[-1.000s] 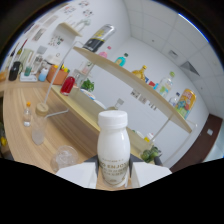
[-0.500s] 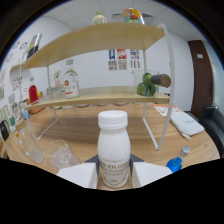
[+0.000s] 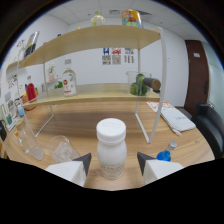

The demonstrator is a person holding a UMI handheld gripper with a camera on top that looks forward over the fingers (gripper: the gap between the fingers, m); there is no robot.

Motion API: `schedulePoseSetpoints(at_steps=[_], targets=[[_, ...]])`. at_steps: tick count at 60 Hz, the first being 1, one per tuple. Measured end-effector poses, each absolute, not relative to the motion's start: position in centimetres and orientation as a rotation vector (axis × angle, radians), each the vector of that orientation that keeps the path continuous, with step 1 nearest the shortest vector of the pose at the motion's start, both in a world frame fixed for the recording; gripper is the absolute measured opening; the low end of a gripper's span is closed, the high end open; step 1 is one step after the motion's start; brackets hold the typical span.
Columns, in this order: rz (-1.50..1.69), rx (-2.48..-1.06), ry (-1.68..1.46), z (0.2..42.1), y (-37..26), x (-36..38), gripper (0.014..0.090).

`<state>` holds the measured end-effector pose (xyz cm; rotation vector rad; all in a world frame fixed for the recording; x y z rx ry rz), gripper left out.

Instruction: Make me a cup of Mount Fuji.

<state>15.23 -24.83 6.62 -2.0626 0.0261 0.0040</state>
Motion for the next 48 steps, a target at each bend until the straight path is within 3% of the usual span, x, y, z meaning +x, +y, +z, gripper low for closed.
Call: schedulePoseSetpoints(at_steps=[15, 31, 48], targets=[[-0.104, -2.122, 0.035, 12.9, -29.5, 11.4, 0.0852], [-0.067, -2.193, 0.021, 13.7, -32.9, 3.3, 0.0861], [-0.061, -2.2, 0.02, 14.0, -33.6, 0.8, 0.0858]])
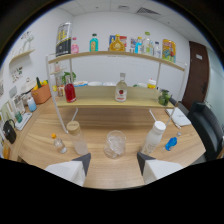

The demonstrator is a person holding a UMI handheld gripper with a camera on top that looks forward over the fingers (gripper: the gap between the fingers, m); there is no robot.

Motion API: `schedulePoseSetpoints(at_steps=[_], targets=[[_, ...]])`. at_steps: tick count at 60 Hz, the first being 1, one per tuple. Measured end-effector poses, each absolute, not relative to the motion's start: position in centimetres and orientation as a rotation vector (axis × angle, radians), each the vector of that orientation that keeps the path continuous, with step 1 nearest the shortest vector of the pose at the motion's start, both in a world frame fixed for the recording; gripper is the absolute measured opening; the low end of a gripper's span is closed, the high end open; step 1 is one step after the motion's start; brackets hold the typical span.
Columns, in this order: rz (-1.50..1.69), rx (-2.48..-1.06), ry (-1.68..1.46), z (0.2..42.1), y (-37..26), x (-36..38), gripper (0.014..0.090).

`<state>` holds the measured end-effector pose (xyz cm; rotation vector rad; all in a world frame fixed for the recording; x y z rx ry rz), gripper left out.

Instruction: Make me a cup of Mount Fuji.

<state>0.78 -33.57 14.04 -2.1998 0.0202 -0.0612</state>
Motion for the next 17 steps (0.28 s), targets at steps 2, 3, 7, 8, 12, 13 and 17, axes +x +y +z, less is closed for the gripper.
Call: schedulePoseSetpoints(at_steps=[2, 3, 7, 8, 12, 13, 17], targets=[[-0.062, -2.199, 0.022, 14.08, -33.6, 0.78, 0.0858], [-0.065, -2.199, 0.022, 14.1, -33.62, 0.81, 0.0858], [-0.072, -2.205, 0.011, 14.02, -33.69, 0.71, 0.0859], [-0.073, -2.206, 0.01, 14.04, -33.78, 0.69, 0.0859], [-0.07, -2.206, 0.023, 14.09, -33.82, 0.66, 0.086], [-0.068, -2.207, 0.025, 14.07, -33.82, 0.6, 0.0861], [-0.054, -2.201, 0.03, 14.24, -33.78, 0.34, 0.0861]])
